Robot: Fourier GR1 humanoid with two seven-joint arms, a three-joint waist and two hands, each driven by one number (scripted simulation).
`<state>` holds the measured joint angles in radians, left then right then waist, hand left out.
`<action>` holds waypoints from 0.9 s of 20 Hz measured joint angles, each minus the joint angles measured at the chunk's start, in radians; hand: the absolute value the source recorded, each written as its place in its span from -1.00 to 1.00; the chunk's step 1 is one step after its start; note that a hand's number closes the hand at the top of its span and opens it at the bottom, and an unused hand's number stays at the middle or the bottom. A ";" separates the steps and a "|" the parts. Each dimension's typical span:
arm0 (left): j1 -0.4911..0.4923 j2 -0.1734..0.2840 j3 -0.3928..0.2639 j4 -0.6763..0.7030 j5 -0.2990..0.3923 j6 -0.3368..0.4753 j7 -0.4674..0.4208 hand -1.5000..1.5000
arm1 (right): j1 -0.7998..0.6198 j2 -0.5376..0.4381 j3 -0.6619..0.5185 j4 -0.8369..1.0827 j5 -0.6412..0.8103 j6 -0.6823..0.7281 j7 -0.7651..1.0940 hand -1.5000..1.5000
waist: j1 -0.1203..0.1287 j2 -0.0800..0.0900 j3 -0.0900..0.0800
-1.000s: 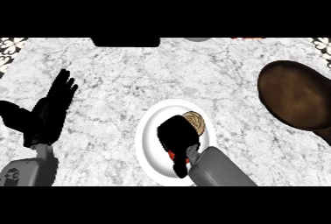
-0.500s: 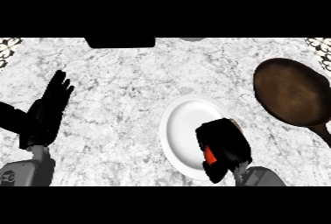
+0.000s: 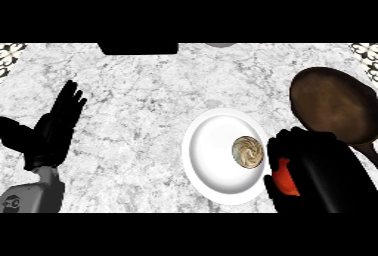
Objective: Pick the tomato from the plate and place it in the pan
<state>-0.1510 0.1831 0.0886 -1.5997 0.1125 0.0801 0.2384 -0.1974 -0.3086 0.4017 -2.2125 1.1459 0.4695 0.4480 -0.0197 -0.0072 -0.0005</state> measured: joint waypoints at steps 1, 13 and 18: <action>-0.001 -0.007 -0.004 0.008 -0.005 0.002 -0.009 0.00 | 0.004 0.001 -0.011 -0.039 -0.001 0.018 0.012 1.00 | 0.003 0.001 0.000; 0.016 -0.023 -0.016 -0.028 -0.010 -0.010 0.000 0.00 | -0.132 -0.021 -0.445 0.035 -0.179 0.066 -0.073 1.00 | 0.021 0.007 0.001; 0.003 -0.016 -0.002 -0.008 -0.005 -0.021 -0.006 0.00 | -0.164 -0.077 -0.609 0.240 -0.235 -0.047 -0.213 1.00 | 0.023 0.009 0.001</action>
<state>-0.1484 0.1667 0.0868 -1.6081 0.1074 0.0593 0.2320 -0.3618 -0.3853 -0.2069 -1.9720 0.9106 0.4223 0.2347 0.0033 0.0021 0.0007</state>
